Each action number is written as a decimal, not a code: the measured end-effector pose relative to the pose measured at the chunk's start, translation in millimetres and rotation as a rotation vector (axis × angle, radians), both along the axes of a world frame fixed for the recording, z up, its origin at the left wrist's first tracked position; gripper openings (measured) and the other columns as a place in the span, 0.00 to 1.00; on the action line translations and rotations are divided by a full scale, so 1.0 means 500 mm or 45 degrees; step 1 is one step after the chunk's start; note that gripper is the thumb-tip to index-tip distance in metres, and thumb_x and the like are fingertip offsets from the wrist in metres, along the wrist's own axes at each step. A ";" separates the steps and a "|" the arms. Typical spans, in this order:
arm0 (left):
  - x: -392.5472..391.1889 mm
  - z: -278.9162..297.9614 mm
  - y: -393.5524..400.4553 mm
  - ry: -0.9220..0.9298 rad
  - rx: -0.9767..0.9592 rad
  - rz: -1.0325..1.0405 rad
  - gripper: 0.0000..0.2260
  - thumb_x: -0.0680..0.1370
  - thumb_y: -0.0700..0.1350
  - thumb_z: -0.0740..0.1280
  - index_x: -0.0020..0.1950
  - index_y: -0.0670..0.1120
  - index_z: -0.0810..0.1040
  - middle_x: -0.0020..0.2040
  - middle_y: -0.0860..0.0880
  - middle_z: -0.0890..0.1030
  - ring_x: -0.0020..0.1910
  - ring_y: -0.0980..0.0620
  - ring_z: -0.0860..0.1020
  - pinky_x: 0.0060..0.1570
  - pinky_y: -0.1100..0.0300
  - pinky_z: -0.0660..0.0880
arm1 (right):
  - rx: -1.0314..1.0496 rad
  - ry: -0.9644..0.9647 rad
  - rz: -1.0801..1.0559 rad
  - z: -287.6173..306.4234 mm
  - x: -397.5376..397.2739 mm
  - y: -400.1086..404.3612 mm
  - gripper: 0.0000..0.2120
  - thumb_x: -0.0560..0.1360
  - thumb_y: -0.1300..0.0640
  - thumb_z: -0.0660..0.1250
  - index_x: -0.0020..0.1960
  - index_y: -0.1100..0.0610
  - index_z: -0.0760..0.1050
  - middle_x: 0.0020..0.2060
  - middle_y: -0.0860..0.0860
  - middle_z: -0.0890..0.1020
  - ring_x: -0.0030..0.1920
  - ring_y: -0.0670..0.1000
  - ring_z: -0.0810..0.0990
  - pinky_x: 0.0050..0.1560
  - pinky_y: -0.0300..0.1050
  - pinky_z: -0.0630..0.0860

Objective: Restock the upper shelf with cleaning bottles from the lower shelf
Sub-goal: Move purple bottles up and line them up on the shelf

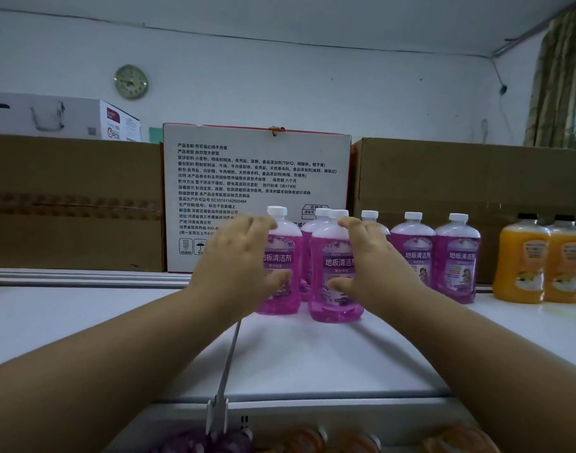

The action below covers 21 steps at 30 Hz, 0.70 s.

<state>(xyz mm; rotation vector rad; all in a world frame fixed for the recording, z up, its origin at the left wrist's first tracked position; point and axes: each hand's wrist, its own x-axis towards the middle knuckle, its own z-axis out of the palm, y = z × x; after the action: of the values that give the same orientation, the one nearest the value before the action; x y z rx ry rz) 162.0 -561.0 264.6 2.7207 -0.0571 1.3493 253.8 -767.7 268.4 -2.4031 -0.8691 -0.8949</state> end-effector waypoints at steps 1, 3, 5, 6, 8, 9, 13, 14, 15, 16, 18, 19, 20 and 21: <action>-0.017 -0.006 -0.009 0.068 0.004 -0.068 0.28 0.72 0.62 0.71 0.67 0.52 0.70 0.61 0.52 0.74 0.60 0.50 0.70 0.61 0.55 0.66 | 0.004 0.003 0.001 0.000 0.004 0.004 0.46 0.66 0.49 0.80 0.73 0.44 0.53 0.66 0.54 0.66 0.60 0.57 0.74 0.58 0.55 0.77; -0.049 -0.035 -0.034 0.274 0.038 -0.165 0.19 0.74 0.63 0.68 0.60 0.57 0.72 0.56 0.56 0.74 0.56 0.54 0.71 0.55 0.58 0.67 | 0.005 -0.001 0.005 -0.001 0.011 0.011 0.45 0.66 0.50 0.80 0.73 0.45 0.54 0.66 0.54 0.66 0.60 0.58 0.74 0.58 0.55 0.76; -0.072 -0.073 -0.056 0.439 0.049 -0.220 0.16 0.73 0.65 0.64 0.57 0.60 0.71 0.55 0.59 0.73 0.56 0.56 0.70 0.57 0.58 0.68 | -0.002 -0.005 -0.009 -0.002 0.016 0.018 0.44 0.67 0.50 0.79 0.73 0.45 0.54 0.66 0.55 0.66 0.61 0.59 0.73 0.59 0.55 0.75; -0.079 -0.089 -0.063 0.475 0.042 -0.231 0.16 0.73 0.66 0.62 0.57 0.60 0.70 0.55 0.59 0.72 0.56 0.57 0.69 0.58 0.57 0.68 | -0.004 -0.001 -0.021 -0.002 0.017 0.022 0.44 0.67 0.49 0.79 0.73 0.45 0.54 0.67 0.56 0.66 0.62 0.59 0.73 0.59 0.56 0.75; -0.082 -0.105 -0.068 0.494 0.010 -0.234 0.16 0.74 0.65 0.62 0.58 0.60 0.70 0.56 0.59 0.72 0.58 0.56 0.67 0.60 0.56 0.68 | -0.001 0.005 -0.040 -0.004 0.018 0.030 0.45 0.68 0.49 0.78 0.74 0.46 0.53 0.68 0.56 0.65 0.63 0.60 0.72 0.59 0.57 0.75; -0.081 -0.105 -0.067 0.500 -0.012 -0.233 0.16 0.75 0.65 0.62 0.58 0.59 0.70 0.56 0.59 0.72 0.58 0.56 0.67 0.60 0.56 0.68 | -0.001 0.002 -0.046 -0.004 0.018 0.033 0.45 0.68 0.49 0.78 0.74 0.46 0.53 0.69 0.56 0.65 0.64 0.60 0.72 0.60 0.57 0.75; -0.079 -0.105 -0.067 0.553 -0.006 -0.236 0.15 0.76 0.64 0.61 0.59 0.58 0.71 0.55 0.57 0.73 0.56 0.54 0.68 0.57 0.55 0.69 | -0.027 0.008 -0.071 -0.006 0.012 0.038 0.46 0.69 0.48 0.77 0.76 0.47 0.51 0.71 0.57 0.63 0.67 0.60 0.69 0.63 0.57 0.73; -0.079 -0.107 -0.069 0.560 0.005 -0.239 0.15 0.76 0.64 0.60 0.59 0.58 0.71 0.54 0.57 0.74 0.55 0.54 0.68 0.56 0.55 0.69 | -0.022 0.027 -0.077 -0.006 0.008 0.036 0.46 0.69 0.47 0.77 0.76 0.46 0.51 0.72 0.57 0.62 0.68 0.60 0.69 0.64 0.58 0.72; -0.079 -0.106 -0.070 0.566 0.009 -0.243 0.15 0.76 0.64 0.59 0.58 0.58 0.71 0.54 0.57 0.74 0.54 0.54 0.69 0.55 0.54 0.70 | -0.007 0.042 -0.082 -0.008 0.002 0.033 0.47 0.69 0.46 0.77 0.76 0.46 0.51 0.72 0.57 0.62 0.69 0.61 0.68 0.64 0.59 0.72; -0.080 -0.106 -0.070 0.572 0.007 -0.246 0.15 0.76 0.64 0.59 0.58 0.58 0.71 0.53 0.57 0.74 0.53 0.54 0.69 0.54 0.54 0.70 | 0.013 0.040 -0.088 -0.011 -0.006 0.028 0.46 0.69 0.45 0.77 0.76 0.46 0.51 0.73 0.57 0.61 0.69 0.61 0.67 0.65 0.60 0.71; -0.081 -0.103 -0.069 0.569 0.009 -0.247 0.15 0.77 0.63 0.59 0.58 0.58 0.71 0.53 0.56 0.74 0.53 0.54 0.69 0.54 0.53 0.71 | 0.045 -0.027 -0.104 -0.017 -0.029 0.019 0.43 0.69 0.44 0.75 0.75 0.47 0.53 0.73 0.57 0.62 0.70 0.61 0.66 0.66 0.61 0.70; -0.082 -0.102 -0.069 0.560 0.015 -0.245 0.14 0.77 0.63 0.60 0.58 0.57 0.72 0.53 0.56 0.75 0.53 0.53 0.70 0.55 0.53 0.72 | 0.049 -0.072 -0.107 -0.019 -0.044 0.014 0.41 0.70 0.44 0.75 0.75 0.48 0.55 0.72 0.57 0.63 0.70 0.60 0.65 0.67 0.60 0.69; -0.085 -0.101 -0.070 0.550 0.014 -0.244 0.13 0.77 0.62 0.61 0.57 0.57 0.72 0.53 0.56 0.75 0.53 0.53 0.70 0.55 0.53 0.72 | 0.046 -0.108 -0.100 -0.022 -0.061 0.010 0.39 0.71 0.44 0.74 0.74 0.49 0.56 0.72 0.57 0.63 0.70 0.60 0.65 0.68 0.59 0.69; -0.090 -0.100 -0.072 0.533 0.003 -0.246 0.12 0.77 0.61 0.62 0.57 0.57 0.73 0.53 0.56 0.76 0.52 0.54 0.71 0.54 0.54 0.72 | 0.039 -0.135 -0.086 -0.025 -0.078 0.005 0.38 0.72 0.45 0.73 0.74 0.50 0.57 0.72 0.57 0.64 0.71 0.60 0.65 0.68 0.58 0.68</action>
<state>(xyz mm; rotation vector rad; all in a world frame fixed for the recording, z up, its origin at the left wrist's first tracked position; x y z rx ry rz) 117.3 -596.8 214.7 2.8475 -0.2769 0.7154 214.9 -765.2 256.2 -2.3894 -0.8104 -1.0623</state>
